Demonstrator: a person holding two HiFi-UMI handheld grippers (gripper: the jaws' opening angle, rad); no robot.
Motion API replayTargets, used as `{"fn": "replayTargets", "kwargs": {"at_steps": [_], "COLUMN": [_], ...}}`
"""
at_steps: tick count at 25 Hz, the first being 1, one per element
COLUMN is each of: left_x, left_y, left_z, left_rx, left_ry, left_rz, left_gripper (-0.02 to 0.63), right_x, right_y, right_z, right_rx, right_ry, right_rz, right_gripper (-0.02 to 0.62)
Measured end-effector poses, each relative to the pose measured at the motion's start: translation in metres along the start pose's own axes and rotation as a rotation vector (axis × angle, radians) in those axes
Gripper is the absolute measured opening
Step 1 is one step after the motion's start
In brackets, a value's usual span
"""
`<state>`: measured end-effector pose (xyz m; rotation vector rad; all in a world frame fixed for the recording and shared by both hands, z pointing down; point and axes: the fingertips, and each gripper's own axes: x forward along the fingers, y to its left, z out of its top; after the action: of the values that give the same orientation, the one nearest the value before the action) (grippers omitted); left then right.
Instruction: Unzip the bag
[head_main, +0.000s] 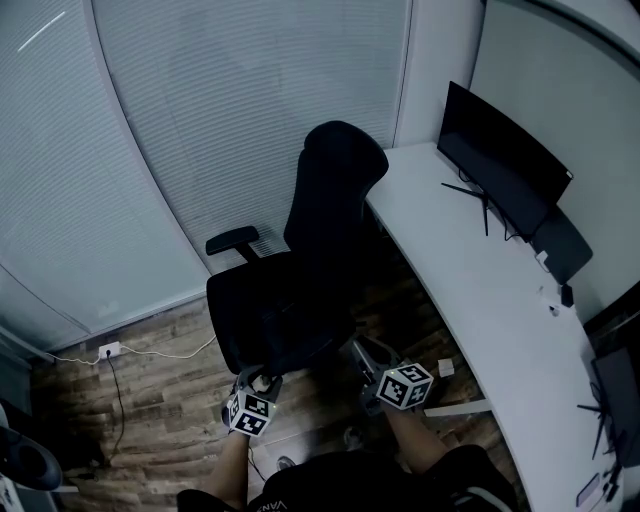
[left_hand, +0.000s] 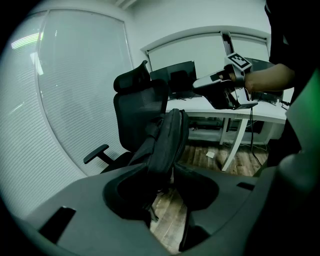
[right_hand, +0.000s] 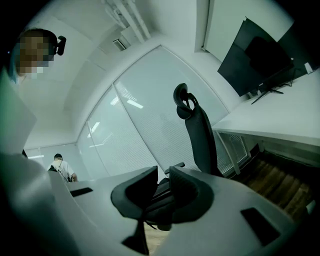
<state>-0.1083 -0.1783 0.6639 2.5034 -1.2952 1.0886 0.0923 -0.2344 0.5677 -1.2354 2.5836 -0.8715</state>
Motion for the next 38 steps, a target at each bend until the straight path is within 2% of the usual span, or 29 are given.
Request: {"fn": "replayTargets", "kwargs": {"at_steps": [6, 13, 23, 33, 38], "left_x": [-0.024, -0.059, -0.125, -0.190, -0.213], "left_y": [0.000, 0.003, -0.002, -0.019, -0.020], "left_z": [-0.001, 0.013, 0.042, 0.031, 0.022], "left_rx": [-0.008, -0.024, -0.073, -0.111, -0.115], "left_ry": [-0.058, -0.160, -0.343, -0.450, -0.476], "left_rz": [-0.007, 0.010, 0.014, 0.005, 0.007], "left_gripper": [0.172, 0.172, 0.173, 0.167, 0.117], "right_x": [-0.010, -0.020, -0.044, -0.066, -0.069], "right_y": [0.035, 0.068, 0.122, 0.176, 0.199], "right_z": [-0.011, -0.019, -0.020, -0.056, -0.068], "right_rx": [-0.021, -0.047, -0.129, -0.262, -0.297], "right_ry": [-0.016, -0.035, -0.112, -0.084, -0.079], "right_rz": [-0.013, -0.037, -0.057, -0.100, -0.103], "right_gripper": [0.052, 0.099, 0.106, 0.106, 0.092]}}
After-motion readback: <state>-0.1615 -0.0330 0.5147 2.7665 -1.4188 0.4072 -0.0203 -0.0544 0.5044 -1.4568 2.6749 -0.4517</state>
